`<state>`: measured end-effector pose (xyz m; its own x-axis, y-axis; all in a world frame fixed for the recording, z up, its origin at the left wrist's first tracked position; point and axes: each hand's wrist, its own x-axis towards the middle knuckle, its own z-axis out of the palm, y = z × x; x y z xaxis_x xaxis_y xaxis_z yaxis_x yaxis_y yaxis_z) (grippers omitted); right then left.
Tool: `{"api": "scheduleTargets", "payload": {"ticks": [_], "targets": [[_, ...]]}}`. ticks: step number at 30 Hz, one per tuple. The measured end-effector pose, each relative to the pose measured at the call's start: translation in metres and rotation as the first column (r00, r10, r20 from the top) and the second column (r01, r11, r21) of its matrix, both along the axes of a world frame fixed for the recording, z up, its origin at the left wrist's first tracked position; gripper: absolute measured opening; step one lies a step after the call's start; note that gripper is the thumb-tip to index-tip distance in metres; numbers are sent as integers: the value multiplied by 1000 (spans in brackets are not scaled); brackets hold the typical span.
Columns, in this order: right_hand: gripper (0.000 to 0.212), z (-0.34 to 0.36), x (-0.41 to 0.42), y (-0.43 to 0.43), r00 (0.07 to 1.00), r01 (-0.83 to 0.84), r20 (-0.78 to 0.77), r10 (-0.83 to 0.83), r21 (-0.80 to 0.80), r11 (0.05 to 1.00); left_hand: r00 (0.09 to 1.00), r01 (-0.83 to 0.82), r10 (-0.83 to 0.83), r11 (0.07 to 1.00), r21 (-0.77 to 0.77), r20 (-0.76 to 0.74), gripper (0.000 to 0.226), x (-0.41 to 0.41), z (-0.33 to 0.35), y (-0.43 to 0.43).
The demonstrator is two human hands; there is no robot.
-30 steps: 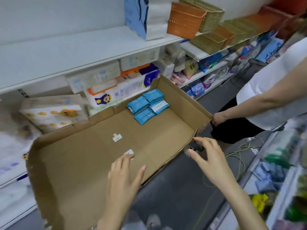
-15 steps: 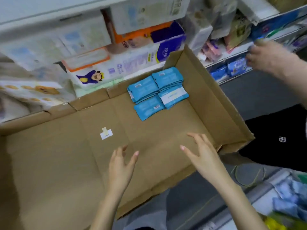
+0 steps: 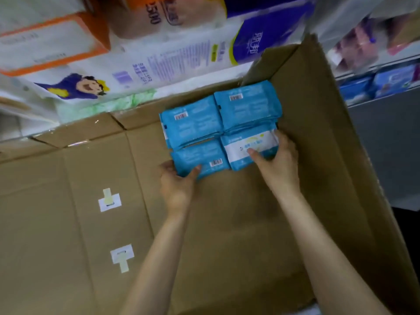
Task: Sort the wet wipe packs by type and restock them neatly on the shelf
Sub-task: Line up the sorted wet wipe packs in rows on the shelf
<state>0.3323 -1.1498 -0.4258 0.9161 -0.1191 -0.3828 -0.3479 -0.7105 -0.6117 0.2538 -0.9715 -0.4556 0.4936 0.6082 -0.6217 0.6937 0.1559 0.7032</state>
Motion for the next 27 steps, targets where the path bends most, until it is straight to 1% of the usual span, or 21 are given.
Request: {"api": "scheduleTargets", "payload": {"ticks": [1,3,5,6,8,10,11,13,16,18,21,23,25,27], "targets": [[79,-7,3,3,999,-20,28,20,-29,999,999,-33,33,999,-11,-1,60,4,-2,-2],[88,-17,5,7,998,-36,39,42,-140,989,999,-32,32,999,-18,-8,50,9,-7,-6],[95,-21,8,11,1000,-22,10,25,-244,969,999,-45,45,999,-7,-20,29,12,-8,-7],[94,-20,10,12,1000,1,-1,-1,-263,965,998,-63,63,998,1,-20,23,13,-7,-7],[89,-19,11,16,998,50,-25,-58,-257,965,996,-86,86,996,-2,12,24,11,-4,-6],[83,-20,3,16,991,114,-46,-125,-186,976,996,-84,85,996,-14,34,26,7,3,-7],[79,-21,-2,14,985,159,-55,-166,-117,980,995,-92,93,995,-37,44,23,4,6,-8],[67,-20,-15,7,960,263,-101,-262,0,965,989,-117,126,986,-116,71,9,-3,14,-10],[56,-16,-42,-9,914,377,-185,-360,65,924,965,-207,239,946,-251,106,19,-21,28,-15],[51,-18,-65,-18,896,415,-219,-385,109,903,953,-253,295,902,-351,71,23,-31,30,-20],[39,-13,-101,-27,836,519,-340,-431,231,823,974,-197,225,884,-424,16,21,-32,31,-27],[30,-6,-124,-34,787,590,-411,-459,286,755,978,-176,206,875,-450,18,22,-30,39,-27],[27,6,-144,-40,758,639,-436,-485,347,687,979,-134,187,886,-444,78,19,-36,56,-24],[25,23,-165,-45,757,650,-436,-487,420,633,981,-48,126,898,-437,150,17,-56,76,-20]]}}
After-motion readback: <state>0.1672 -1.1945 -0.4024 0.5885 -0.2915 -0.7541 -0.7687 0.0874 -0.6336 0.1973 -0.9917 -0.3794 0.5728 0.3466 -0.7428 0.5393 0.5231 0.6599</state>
